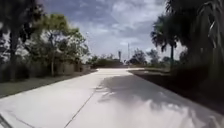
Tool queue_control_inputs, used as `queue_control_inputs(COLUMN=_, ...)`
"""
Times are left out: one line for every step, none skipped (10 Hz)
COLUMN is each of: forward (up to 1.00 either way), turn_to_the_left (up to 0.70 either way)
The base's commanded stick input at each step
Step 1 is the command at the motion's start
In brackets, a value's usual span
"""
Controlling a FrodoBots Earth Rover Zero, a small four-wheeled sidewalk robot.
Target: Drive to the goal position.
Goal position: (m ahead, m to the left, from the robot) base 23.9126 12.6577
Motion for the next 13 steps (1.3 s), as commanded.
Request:
queue_control_inputs(forward=0.70, turn_to_the_left=0.00)
queue_control_inputs(forward=0.70, turn_to_the_left=0.00)
queue_control_inputs(forward=0.70, turn_to_the_left=0.00)
queue_control_inputs(forward=0.70, turn_to_the_left=0.00)
queue_control_inputs(forward=0.70, turn_to_the_left=0.00)
queue_control_inputs(forward=0.70, turn_to_the_left=0.00)
queue_control_inputs(forward=0.70, turn_to_the_left=0.31)
queue_control_inputs(forward=0.70, turn_to_the_left=0.35)
queue_control_inputs(forward=0.70, turn_to_the_left=0.01)
queue_control_inputs(forward=0.70, turn_to_the_left=0.00)
queue_control_inputs(forward=0.70, turn_to_the_left=0.00)
queue_control_inputs(forward=0.70, turn_to_the_left=0.00)
queue_control_inputs(forward=0.70, turn_to_the_left=0.00)
